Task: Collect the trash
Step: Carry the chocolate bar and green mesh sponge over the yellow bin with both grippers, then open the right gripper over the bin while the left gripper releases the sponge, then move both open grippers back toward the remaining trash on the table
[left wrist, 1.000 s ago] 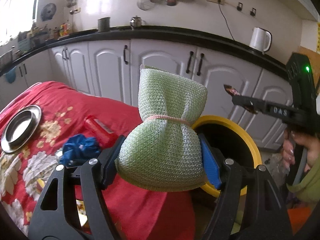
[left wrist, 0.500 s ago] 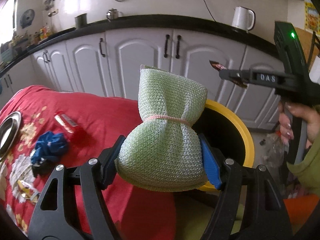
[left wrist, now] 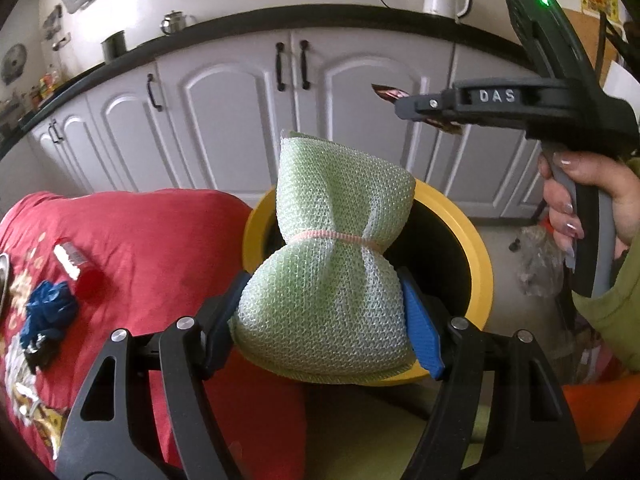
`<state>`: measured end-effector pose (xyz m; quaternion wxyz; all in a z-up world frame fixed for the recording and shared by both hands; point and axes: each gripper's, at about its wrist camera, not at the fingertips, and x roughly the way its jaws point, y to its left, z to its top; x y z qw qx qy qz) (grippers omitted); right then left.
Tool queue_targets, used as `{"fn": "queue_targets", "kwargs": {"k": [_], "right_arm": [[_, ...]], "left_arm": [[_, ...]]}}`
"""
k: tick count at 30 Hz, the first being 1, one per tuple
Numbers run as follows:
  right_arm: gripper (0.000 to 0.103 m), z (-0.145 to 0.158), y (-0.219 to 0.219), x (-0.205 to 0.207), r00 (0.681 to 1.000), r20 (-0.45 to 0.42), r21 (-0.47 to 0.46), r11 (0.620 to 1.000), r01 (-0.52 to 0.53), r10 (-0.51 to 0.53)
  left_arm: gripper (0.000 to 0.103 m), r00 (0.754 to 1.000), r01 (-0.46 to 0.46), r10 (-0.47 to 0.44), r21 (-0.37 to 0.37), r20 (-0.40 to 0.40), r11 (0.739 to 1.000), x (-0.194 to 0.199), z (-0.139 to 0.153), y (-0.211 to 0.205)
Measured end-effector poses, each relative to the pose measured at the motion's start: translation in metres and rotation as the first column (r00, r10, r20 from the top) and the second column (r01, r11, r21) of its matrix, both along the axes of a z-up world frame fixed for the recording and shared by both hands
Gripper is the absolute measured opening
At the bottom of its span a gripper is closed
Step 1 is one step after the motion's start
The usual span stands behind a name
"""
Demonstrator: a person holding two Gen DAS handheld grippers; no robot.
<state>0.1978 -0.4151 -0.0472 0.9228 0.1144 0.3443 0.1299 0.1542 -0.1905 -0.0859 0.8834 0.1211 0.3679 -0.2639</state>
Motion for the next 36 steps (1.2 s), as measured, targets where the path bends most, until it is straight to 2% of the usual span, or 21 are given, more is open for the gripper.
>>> {"fn": "queue_targets", "kwargs": {"k": [17, 23, 25, 27, 30, 32, 36], "right_arm": [[0.019, -0.023, -0.007, 0.01, 0.998, -0.059, 0.026, 1.0, 0.012, -0.01], [0.036, -0.024, -0.008, 0.01, 0.998, -0.06, 0.036, 0.999, 0.027, -0.025], [0.039, -0.024, -0.009, 0.01, 0.998, -0.059, 0.036, 0.999, 0.032, -0.03], [0.045, -0.024, -0.009, 0.009, 0.998, -0.056, 0.036, 0.999, 0.039, -0.037], [0.048, -0.022, -0.011, 0.009, 0.998, -0.048, 0.037, 0.998, 0.05, -0.049], [0.051, -0.021, -0.012, 0.008, 0.998, -0.043, 0.037, 0.998, 0.057, -0.056], [0.054, -0.017, -0.013, 0.007, 0.997, -0.033, 0.039, 0.997, 0.064, -0.063]], "left_arm": [[0.066, 0.991, 0.114, -0.11, 0.049, -0.075, 0.992, -0.005, -0.03, -0.04], [0.069, 0.992, 0.113, -0.109, 0.054, -0.066, 0.992, -0.004, -0.03, -0.042], [0.072, 0.993, 0.102, -0.099, 0.049, -0.064, 0.994, -0.003, -0.03, -0.04], [0.08, 0.995, 0.087, -0.084, 0.049, -0.059, 0.995, 0.0, -0.029, -0.036], [0.085, 0.996, 0.063, -0.061, 0.029, -0.064, 0.998, 0.003, -0.027, -0.031], [0.092, 0.998, 0.033, -0.032, 0.01, -0.062, 0.999, 0.005, -0.024, -0.024], [0.092, 0.998, -0.019, 0.017, -0.037, -0.062, 0.999, 0.008, -0.015, -0.009]]}}
